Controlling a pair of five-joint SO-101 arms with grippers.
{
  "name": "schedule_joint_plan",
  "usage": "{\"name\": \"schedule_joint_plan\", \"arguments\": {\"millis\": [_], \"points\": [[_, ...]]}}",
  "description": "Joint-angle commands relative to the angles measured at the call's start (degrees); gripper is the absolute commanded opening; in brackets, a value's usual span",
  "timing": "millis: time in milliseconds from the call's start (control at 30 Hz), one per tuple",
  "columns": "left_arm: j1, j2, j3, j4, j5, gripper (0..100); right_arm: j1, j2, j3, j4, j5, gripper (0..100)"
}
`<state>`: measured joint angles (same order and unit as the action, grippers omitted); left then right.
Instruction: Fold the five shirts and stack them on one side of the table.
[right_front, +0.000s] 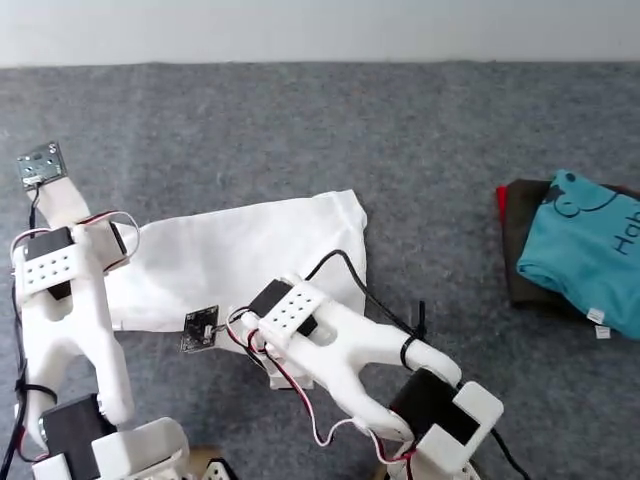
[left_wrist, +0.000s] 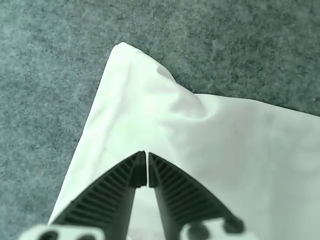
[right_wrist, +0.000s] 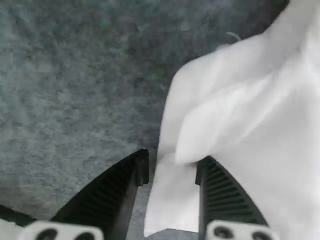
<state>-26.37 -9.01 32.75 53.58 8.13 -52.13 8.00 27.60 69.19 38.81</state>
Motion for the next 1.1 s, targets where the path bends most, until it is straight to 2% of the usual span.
{"name": "schedule_joint_plan", "arguments": {"millis": [0,233,367,500,667,867,1067], "points": [[0.0,-0.4,-0.5,-0.4,0.3,1,-0.6,4.4,-1.2,-2.3,0.5,13.6],[0.0,-0.4,-0.6,-0.6,0.1,1,0.9,4.9,-2.6,-2.8,-0.4,12.6],[0.3,-0.4,-0.6,-0.6,-2.4,1,0.9,4.9,-2.6,-3.5,-0.5,4.3],[0.1,-0.5,-0.9,-0.6,-2.6,1,1.2,4.7,-2.7,-3.6,-0.5,0.6],[0.1,-0.5,-1.9,-0.4,-2.6,1,6.8,4.2,-5.8,-2.7,-0.7,0.8],[0.1,-0.5,-1.8,-0.4,-2.6,1,12.5,4.2,-20.5,7.1,-0.2,0.8],[0.4,-0.4,-1.9,-0.7,-2.6,1,14.6,15.8,-45.7,20.7,1.1,0.8]]}}
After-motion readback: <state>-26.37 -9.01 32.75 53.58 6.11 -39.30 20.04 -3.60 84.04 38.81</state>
